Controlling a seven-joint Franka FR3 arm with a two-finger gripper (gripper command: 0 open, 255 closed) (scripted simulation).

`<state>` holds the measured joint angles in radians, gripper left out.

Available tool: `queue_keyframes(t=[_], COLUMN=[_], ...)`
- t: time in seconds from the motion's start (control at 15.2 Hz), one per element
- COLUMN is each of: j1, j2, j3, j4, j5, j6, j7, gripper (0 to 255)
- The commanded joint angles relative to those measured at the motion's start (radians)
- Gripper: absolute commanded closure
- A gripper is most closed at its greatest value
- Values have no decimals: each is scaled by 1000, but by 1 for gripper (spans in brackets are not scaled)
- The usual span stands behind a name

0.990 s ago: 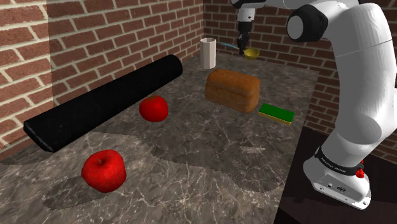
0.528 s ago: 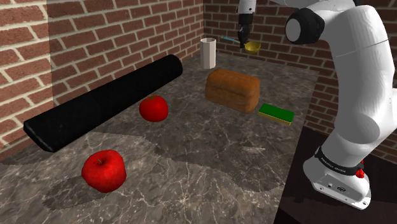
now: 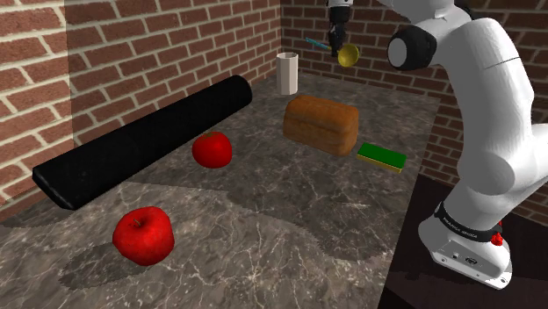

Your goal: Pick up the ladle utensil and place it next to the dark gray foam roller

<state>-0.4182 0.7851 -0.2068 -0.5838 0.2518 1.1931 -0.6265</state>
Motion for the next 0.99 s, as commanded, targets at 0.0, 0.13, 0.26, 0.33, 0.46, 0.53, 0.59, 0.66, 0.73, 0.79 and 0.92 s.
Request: queue_keyframes(t=[0.0,0.13,0.26,0.33,0.46,0.53,0.59,0.66,0.73,0.79,0.92], j1=[43,101,148,170,209,227,244,261,277,293,323], j2=[-104,-227,-313,-350,-415,-444,-472,-498,-522,-545,-587], j3=[-23,-23,-20,-17,-9,-4,2,8,15,22,38], j4=[-164,-370,-507,-564,-662,-705,-744,-781,-816,-848,-906], j5=[-14,-36,-50,-56,-67,-72,-76,-79,-83,-86,-90], j6=[58,143,198,221,259,275,291,305,318,330,353], j7=[4,25,54,70,106,124,143,163,183,203,245], gripper=[255,255,255,255,255,255,255,255,255,255,255])
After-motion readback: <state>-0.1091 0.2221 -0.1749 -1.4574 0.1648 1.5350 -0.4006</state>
